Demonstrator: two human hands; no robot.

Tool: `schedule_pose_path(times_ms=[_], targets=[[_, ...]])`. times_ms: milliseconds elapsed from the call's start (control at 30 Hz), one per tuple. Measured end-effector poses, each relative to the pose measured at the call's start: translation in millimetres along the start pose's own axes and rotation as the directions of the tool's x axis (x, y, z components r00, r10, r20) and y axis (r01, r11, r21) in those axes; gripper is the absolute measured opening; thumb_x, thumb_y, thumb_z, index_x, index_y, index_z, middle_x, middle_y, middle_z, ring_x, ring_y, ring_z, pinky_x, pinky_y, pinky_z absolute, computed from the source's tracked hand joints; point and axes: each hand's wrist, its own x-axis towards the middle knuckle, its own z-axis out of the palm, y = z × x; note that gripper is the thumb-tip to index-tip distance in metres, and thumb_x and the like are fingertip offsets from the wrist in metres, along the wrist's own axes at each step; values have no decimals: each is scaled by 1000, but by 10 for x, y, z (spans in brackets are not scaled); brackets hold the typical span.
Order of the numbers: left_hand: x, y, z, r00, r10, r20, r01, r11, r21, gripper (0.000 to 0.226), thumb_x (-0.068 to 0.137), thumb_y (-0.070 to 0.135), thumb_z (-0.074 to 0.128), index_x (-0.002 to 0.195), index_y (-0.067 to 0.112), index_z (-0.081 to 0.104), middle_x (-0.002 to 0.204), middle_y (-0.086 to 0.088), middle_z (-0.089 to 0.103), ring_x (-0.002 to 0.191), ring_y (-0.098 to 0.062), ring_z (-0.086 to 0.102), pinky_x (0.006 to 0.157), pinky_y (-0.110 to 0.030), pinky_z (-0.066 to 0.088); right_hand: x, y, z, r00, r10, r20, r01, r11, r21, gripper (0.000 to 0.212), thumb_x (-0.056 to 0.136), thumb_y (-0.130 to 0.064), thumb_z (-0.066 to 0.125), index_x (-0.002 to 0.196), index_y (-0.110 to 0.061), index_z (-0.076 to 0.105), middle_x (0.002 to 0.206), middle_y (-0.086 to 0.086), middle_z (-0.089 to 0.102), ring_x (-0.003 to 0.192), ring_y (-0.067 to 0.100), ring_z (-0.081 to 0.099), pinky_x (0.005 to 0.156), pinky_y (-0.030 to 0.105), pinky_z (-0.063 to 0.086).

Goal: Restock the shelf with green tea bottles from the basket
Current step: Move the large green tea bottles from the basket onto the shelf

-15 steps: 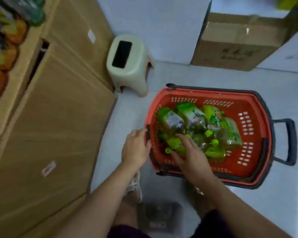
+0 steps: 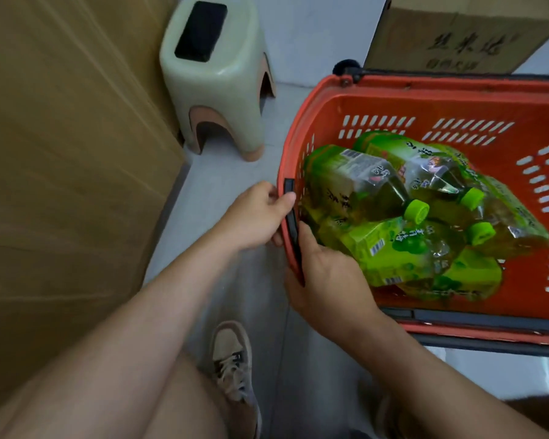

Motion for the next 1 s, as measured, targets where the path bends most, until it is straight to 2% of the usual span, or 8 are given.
schedule_pose_path(times_ms=[267,433,600,700,800,867,933,1000], targets=[[-314,-245,-163,999,-38,-28,39,997,62,31,101,28,40,78,11,52,59,-11,54,47,-17,48,38,-17,40,-137,-303,149,994,-106,-24,106,994,25,48,87,-28,51,128,-9,35,102,15,66,89,38,64,63,36,39],[-706,-575,-333,978,-181,-101,193,974,120,34,101,30,39,86,4,57,64,-13,59,53,-19,54,48,-25,44,-343,-567,268,943,-290,165,267,952,148,67,87,-36,56,136,-3,25,112,22,62,99,41,61,78,41,48],[-1100,-902,-543,935,-292,-200,315,944,94,32,100,23,43,96,-5,57,64,-16,61,45,-17,57,40,-23,45,-512,-871,435,869,-413,271,363,906,218,82,89,-34,56,146,1,7,126,26,55,111,39,56,86,39,44],[-1247,-1154,-710,899,-331,-285,359,932,52,32,99,24,46,97,-5,58,65,-17,61,49,-22,57,49,-28,50,-539,-1111,600,866,-409,289,332,900,281,76,89,-36,57,145,-4,17,125,25,56,112,39,55,89,39,44],[-1348,-1401,-873,859,-301,-414,374,921,105,33,97,28,49,91,-2,62,74,-18,63,65,-31,62,67,-37,51,-535,-1341,692,851,-502,156,468,859,210,46,89,-33,53,128,-12,43,119,14,59,107,38,56,87,43,47],[-1426,-1540,-970,826,-255,-503,415,879,235,32,96,34,48,93,5,61,87,-15,65,81,-33,63,73,-37,51,-462,-1397,643,852,-523,-26,524,849,68,41,87,-28,51,126,-16,50,123,7,57,112,33,51,90,45,47],[-1528,-1673,-1037,793,-154,-590,433,824,366,30,96,37,46,97,10,59,93,-12,66,86,-34,62,75,-40,51,-340,-1368,516,883,-447,-142,446,894,-38,46,87,-29,53,132,-21,47,133,4,51,124,30,41,93,48,46],[-1615,-1803,-1073,769,22,-639,393,772,500,27,96,35,45,104,12,57,96,-13,65,88,-35,62,74,-41,52,-228,-1272,431,943,-323,-83,315,944,-96,55,89,-32,55,140,-26,36,144,4,41,134,29,31,98,51,43]])
